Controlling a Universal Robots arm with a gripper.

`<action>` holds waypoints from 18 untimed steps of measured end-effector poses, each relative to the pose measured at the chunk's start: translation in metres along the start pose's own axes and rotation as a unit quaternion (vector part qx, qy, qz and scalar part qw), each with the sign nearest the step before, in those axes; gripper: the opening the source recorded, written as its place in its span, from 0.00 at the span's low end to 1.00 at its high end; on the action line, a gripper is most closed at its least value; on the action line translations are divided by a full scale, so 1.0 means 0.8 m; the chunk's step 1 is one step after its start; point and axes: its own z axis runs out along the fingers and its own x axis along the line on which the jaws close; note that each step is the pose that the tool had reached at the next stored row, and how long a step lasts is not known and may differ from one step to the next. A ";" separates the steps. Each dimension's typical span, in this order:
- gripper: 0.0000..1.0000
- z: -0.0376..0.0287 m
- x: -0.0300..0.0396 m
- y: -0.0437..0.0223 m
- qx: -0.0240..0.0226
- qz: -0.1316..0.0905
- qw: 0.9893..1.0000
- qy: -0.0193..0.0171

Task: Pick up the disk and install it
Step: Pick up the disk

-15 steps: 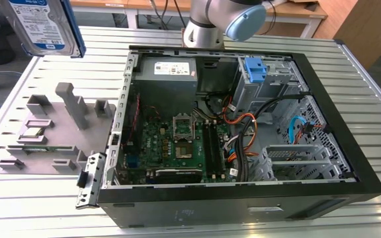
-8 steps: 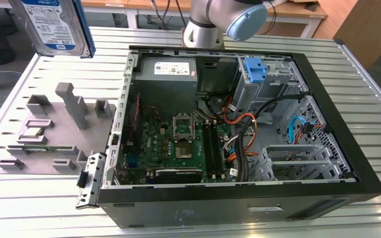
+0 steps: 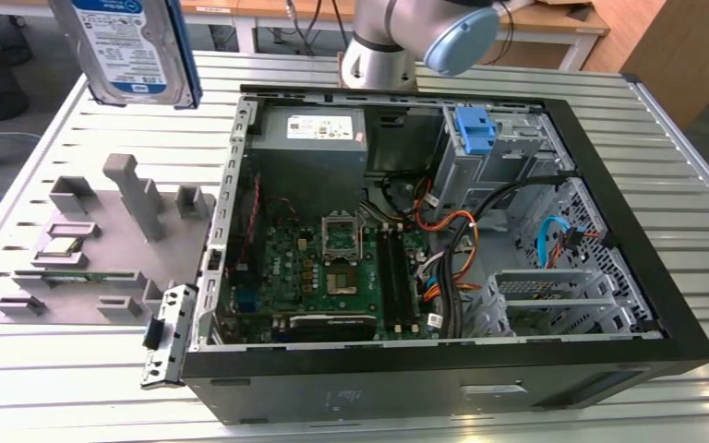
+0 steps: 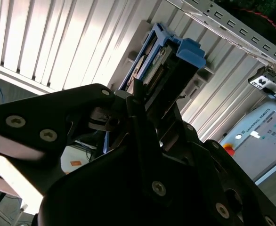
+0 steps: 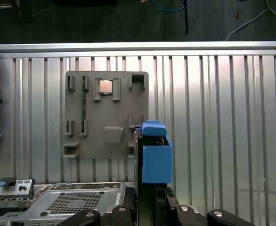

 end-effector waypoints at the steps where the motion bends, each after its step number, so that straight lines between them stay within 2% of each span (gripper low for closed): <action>1: 0.35 0.0000 -0.0002 -0.0044 0.000 0.000 1.000 0.000; 18: 0.35 -0.0011 -0.0031 -0.0819 0.000 0.000 1.000 0.000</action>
